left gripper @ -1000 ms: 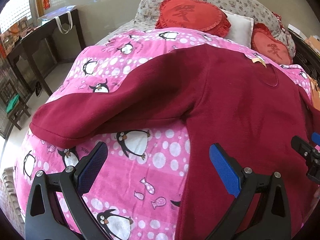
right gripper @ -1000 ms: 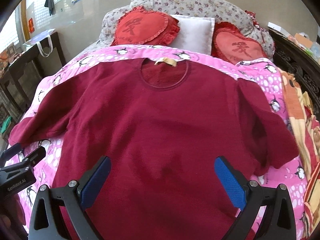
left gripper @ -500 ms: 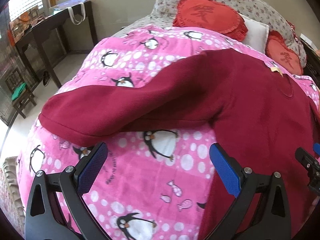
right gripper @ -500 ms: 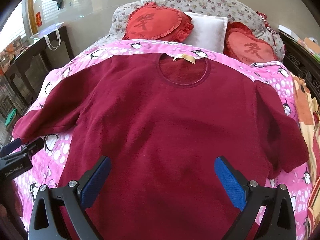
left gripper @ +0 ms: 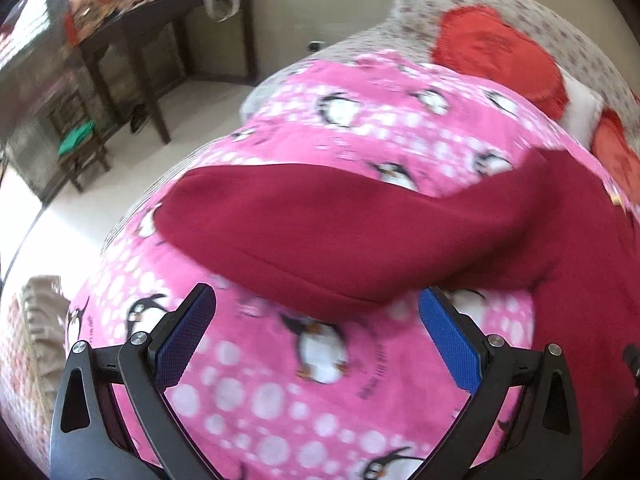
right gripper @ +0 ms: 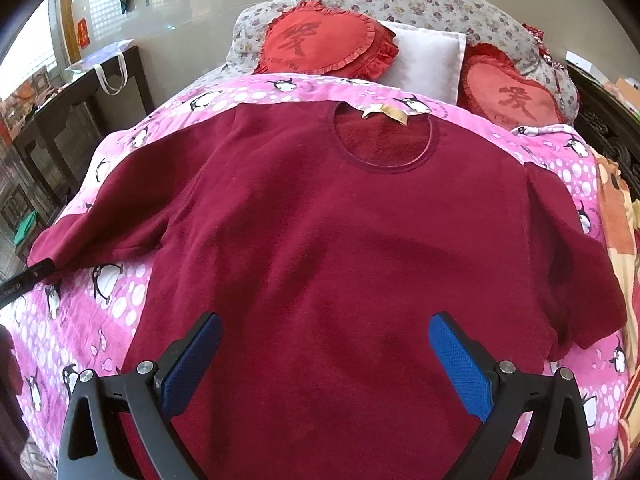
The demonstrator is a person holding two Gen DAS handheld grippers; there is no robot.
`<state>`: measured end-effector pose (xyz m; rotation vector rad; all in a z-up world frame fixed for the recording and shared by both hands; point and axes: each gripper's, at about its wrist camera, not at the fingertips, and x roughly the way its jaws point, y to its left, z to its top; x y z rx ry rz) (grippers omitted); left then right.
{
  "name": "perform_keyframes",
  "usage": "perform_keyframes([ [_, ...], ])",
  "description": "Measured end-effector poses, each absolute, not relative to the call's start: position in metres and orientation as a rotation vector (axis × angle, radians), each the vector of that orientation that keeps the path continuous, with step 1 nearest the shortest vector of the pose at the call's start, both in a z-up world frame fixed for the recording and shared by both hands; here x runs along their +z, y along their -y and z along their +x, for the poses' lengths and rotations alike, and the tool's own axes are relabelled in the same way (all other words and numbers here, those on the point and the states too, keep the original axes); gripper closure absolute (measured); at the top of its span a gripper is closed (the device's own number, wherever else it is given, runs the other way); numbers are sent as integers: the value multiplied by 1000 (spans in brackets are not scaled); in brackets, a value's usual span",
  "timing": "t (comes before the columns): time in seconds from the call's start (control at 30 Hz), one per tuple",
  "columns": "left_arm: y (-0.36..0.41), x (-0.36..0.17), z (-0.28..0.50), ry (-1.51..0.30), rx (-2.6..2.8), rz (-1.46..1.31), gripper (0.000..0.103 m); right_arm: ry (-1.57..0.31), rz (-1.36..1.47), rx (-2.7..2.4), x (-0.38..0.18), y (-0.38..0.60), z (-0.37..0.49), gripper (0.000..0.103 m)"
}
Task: Fold small clothes
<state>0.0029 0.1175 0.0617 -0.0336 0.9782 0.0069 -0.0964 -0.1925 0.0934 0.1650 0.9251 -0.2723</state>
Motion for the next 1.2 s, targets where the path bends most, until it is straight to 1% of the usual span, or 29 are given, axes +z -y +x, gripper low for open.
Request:
perform_keyframes([
  [0.23, -176, 52, 25, -1008, 109, -269, 1, -942, 163, -261, 88, 188, -92, 1],
  [0.3, -183, 49, 30, -1013, 131, -299, 2, -943, 159, -260, 88, 188, -91, 1],
  [0.37, -186, 44, 35, -1028, 139, -305, 4, -946, 158, -261, 87, 188, -90, 1],
  [0.57, -183, 39, 41, -1019, 154, -247, 4, -959, 163, -260, 82, 188, -86, 1],
  [0.83, -182, 35, 49, -1008, 158, -248, 5, -975, 152, -252, 77, 184, -81, 1],
  [0.93, -180, 34, 52, -1008, 146, -241, 10, -980, 160, -252, 76, 185, -80, 1],
  [1.1, -177, 34, 53, -998, 133, -241, 15, -984, 166, -252, 74, 186, -80, 1],
  [1.2, -176, 34, 54, -991, 116, -257, 27, -986, 168, -251, 72, 185, -79, 1],
])
